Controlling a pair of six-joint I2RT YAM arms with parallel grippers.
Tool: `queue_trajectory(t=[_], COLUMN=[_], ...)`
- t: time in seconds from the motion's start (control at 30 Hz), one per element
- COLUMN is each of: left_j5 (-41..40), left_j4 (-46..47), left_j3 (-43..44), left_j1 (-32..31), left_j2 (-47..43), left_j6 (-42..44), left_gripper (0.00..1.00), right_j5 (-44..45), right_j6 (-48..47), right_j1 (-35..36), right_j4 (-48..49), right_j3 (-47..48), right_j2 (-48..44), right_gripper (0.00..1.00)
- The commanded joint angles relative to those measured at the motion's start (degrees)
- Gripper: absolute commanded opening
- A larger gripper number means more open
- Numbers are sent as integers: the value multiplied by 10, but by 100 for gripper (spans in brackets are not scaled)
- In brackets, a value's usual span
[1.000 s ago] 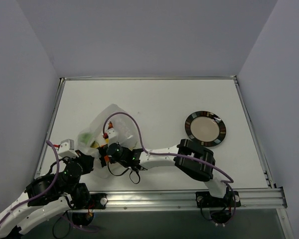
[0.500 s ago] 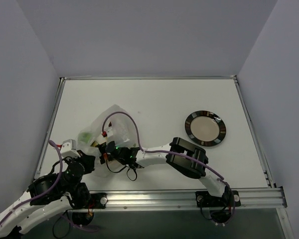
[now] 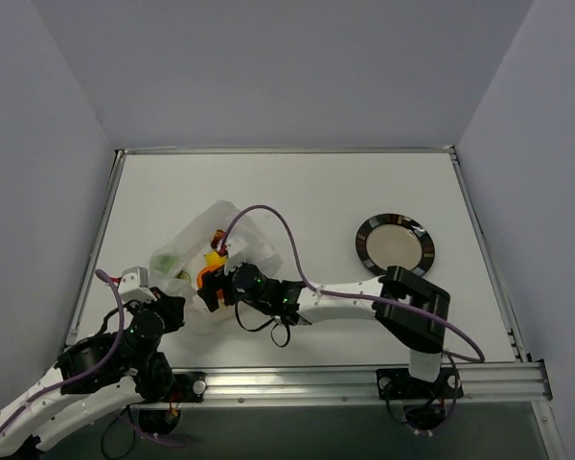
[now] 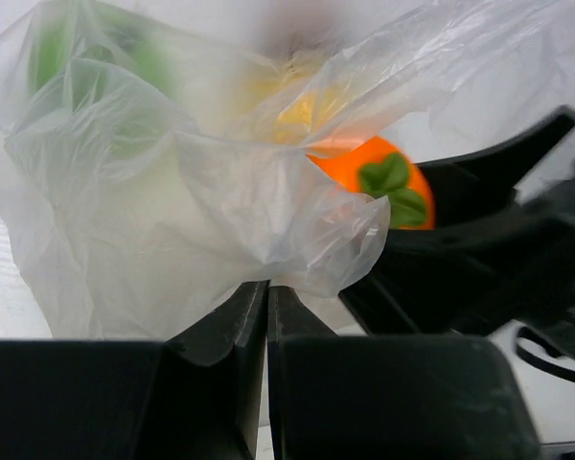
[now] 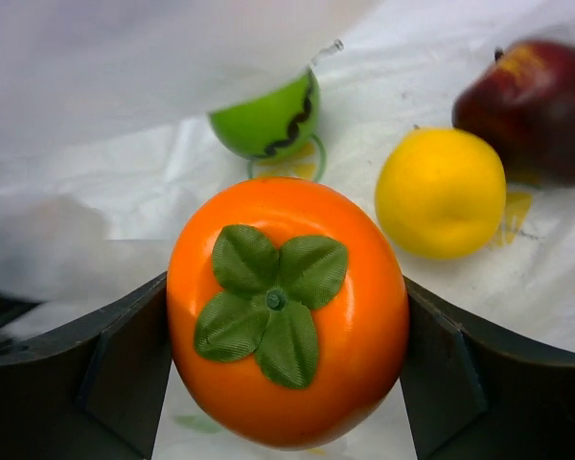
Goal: Take the fake fruits out of the plastic bag
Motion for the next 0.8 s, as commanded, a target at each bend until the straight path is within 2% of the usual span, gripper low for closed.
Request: queue_trajectory(t=[0.0, 0.33, 0.53, 0.63, 0.67, 0.77], left_j5=[-26, -53, -55, -34, -28, -4], left_j4=[52, 149, 205, 225, 229, 239], left_j3=[22, 39, 48, 49, 50, 53], left_j1=[1, 2, 2, 2, 2, 2], left_j2=[35, 81, 102, 112, 115, 114], left_j6=[29, 88, 125, 139, 143, 156], left_gripper=[2, 2, 2, 2, 2, 2], right_j5=[-48, -141, -138, -51, 18, 125], right_j6=[-15, -11, 2, 5, 6, 2], right_j1=[2, 0, -34, -94, -127, -170], right_j4=[46, 25, 1, -67, -108, -158], right_j3=[-19, -83, -129, -142, -145, -171], right_j2=[-97, -280, -418, -489, -519, -563], right_gripper=[47, 48, 48, 48, 48, 49])
